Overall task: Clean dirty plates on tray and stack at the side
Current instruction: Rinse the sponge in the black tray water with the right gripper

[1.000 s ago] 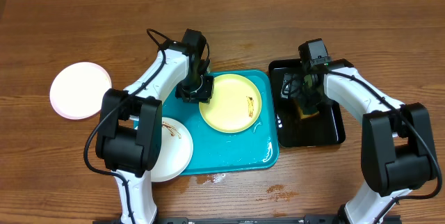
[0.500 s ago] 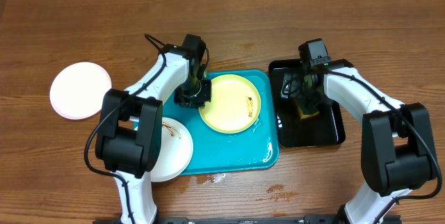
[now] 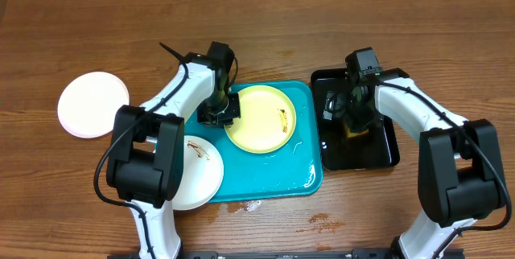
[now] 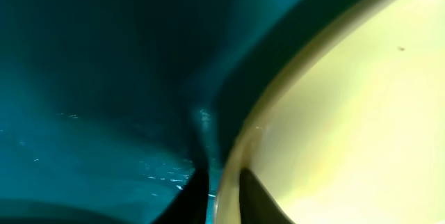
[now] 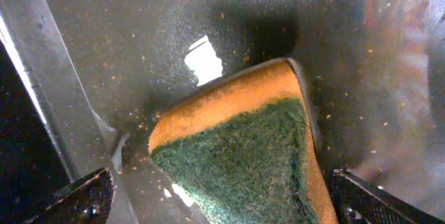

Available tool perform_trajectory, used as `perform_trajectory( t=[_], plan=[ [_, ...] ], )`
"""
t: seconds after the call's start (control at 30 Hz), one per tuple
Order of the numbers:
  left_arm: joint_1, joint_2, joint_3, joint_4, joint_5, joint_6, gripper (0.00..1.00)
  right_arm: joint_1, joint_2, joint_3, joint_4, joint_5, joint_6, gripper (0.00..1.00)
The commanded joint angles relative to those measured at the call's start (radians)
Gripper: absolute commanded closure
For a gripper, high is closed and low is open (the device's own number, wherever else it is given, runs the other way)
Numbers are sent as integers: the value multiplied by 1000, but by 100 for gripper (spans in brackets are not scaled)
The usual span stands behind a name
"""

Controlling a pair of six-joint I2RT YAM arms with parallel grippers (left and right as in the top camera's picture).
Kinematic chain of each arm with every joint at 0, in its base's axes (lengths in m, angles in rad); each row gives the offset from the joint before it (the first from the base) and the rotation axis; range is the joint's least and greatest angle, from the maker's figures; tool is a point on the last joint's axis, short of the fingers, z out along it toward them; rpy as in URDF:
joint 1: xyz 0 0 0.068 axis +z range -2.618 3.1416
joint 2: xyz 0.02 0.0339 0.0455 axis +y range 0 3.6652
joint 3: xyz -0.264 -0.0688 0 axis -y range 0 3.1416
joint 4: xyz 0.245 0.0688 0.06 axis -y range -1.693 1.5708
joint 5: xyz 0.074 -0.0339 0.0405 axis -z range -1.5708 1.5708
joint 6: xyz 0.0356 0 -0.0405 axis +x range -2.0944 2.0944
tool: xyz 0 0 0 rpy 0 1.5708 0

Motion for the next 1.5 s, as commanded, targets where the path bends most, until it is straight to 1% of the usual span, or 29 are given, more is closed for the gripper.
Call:
perform_trajectory(
  t=[0.0,0.07,0.13,0.17,0.2,0.23,0.27,0.3,0.33,0.37,0.4,0.43,0.47,0.5,0.53,0.6,0.67,0.8,0.9,0.97,1.07,1.17,1.2,1.23,1.3,1.33,1.4,1.43,1.47],
  plan=[
    [23,34,-35,2,-33,-13,61,-3,-5,12,-8,-39,-1,0],
    [22,34,-35,2,-15,-11,52,-3,-5,12,-8,-39,0,0],
    [21,34,-35,2,-7,-12,54,-3,-5,12,-12,-39,0,1],
    [21,34,-35,2,-5,-12,57,-3,-5,11,-16,-39,1,5],
    [21,34,-35,2,-3,-12,60,-3,-5,11,-23,-39,1,12],
    [21,34,-35,2,2,-12,63,-3,-5,11,-29,-39,0,17],
    [21,34,-35,2,7,-13,66,-3,-5,11,-36,-39,0,25],
    [21,34,-35,2,6,-13,72,-3,-5,11,-46,-39,0,41],
    [21,34,-35,4,7,-13,74,-3,-5,11,-49,-39,0,51],
    [21,34,-35,6,7,-13,76,-3,-5,11,-48,-38,0,66],
    [21,34,-35,9,7,-13,78,-3,-5,11,-40,-30,0,89],
    [21,34,-35,9,7,-13,80,-3,-5,12,-30,-20,-1,91],
    [21,34,-35,9,7,-13,80,-3,-5,12,-24,-15,-3,91],
    [21,34,-36,8,7,-12,80,-5,-5,19,-23,-13,-4,80],
    [21,34,-36,8,6,-12,79,-5,-5,25,-36,-13,-4,67],
    [21,34,-36,8,6,-12,78,-5,-5,32,-69,-13,-3,60],
    [21,34,-37,9,6,-13,76,-5,-5,32,-108,-13,-3,55],
    [21,34,-37,13,6,-13,76,-2,-5,18,-174,-14,20,55],
    [21,34,-37,16,6,-13,76,-1,-5,-3,-177,-13,31,54],
    [21,34,-37,16,6,-13,76,-1,-5,-20,-164,-13,31,49],
    [21,34,-37,16,6,-13,75,-1,-5,-31,-158,-13,31,43],
    [21,34,-37,16,6,-13,75,-1,-5,-31,-167,-13,31,42],
    [21,34,-37,16,6,-13,75,-1,-5,-31,-169,-13,30,43],
    [21,34,-37,16,6,-13,75,-1,-5,-31,-175,-13,31,48],
    [21,34,-37,16,6,-13,75,-1,-5,-31,-198,-14,31,62],
    [21,34,-37,16,6,-13,75,-1,-5,-31,-210,-14,31,67],
    [21,34,-37,16,6,-13,75,-1,-5,-34,-222,-13,31,80],
    [21,34,-37,16,6,-13,75,-1,-5,-34,-220,-13,31,84],
    [21,34,-37,17,6,-13,75,-1,-5,-34,-213,-13,30,83]
  ],
)
